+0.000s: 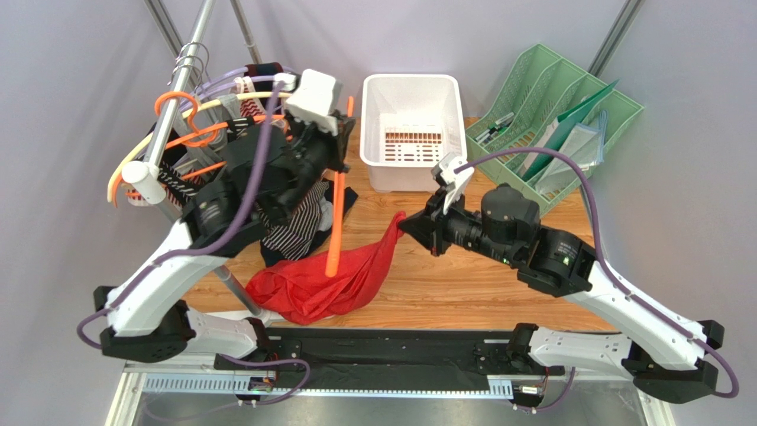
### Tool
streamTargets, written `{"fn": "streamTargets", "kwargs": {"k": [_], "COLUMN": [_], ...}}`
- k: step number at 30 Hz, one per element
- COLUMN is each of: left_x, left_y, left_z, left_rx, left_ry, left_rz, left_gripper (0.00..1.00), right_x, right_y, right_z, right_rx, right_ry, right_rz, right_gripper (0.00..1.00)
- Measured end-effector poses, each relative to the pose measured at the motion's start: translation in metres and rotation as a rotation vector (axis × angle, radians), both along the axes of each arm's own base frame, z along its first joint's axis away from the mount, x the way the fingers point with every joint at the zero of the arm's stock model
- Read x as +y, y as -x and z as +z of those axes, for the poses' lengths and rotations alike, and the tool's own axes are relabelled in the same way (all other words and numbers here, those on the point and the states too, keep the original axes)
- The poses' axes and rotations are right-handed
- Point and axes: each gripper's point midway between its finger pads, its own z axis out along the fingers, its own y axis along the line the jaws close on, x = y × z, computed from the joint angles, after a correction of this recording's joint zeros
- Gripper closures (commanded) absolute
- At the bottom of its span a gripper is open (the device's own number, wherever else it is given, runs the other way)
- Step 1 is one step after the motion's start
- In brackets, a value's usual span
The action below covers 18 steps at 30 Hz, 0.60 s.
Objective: Remove the tank top from the hanger
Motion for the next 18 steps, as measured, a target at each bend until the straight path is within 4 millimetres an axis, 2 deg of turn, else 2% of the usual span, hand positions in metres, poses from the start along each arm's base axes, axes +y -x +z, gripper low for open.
{"fn": "streamTargets", "kwargs": {"k": [2, 4, 6, 9, 11, 13, 15, 18], "left_x": [0.011, 0.026, 0.038, 0.054, 0.062, 0.068, 0.071, 0.075], "left_y": [0.016, 0.034, 0.049, 0.066, 0.075, 0.083, 0.089, 0.095], "left_z": [0.006, 0.011, 0.01, 0.003, -0.001, -0.005, -0.008, -0.012], "left_rx": [0.01, 0.014, 0.021, 0.032, 0.041, 0.048, 0.056, 0.065], "left_ry": [0.036, 0.084, 0.114, 0.143, 0.158, 0.169, 0.176, 0.183], "left_rz": [-0.057, -0.112, -0.152, -0.193, -0.218, -0.24, -0.258, -0.282], "left_gripper": [1.0, 1.0, 1.0, 1.0, 1.0, 1.0, 1.0, 1.0], "right_x": [-0.006, -0.012, -0.015, -0.017, -0.021, -0.027, -0.039, -0.047], "right_y": [-0.018, -0.031, -0.039, -0.043, -0.044, -0.045, -0.047, -0.05], "right_z": [0.005, 0.02, 0.048, 0.103, 0.146, 0.179, 0.208, 0.229], "right_rx": [0.004, 0.003, -0.019, -0.082, -0.146, -0.201, -0.252, -0.295], "right_ry": [0.004, -0.011, -0.048, -0.115, -0.171, -0.217, -0.253, -0.277], "right_rz": [-0.056, -0.087, -0.102, -0.1, -0.102, -0.113, -0.14, -0.162], "right_gripper": [1.0, 1.0, 1.0, 1.0, 1.0, 1.0, 1.0, 1.0]}}
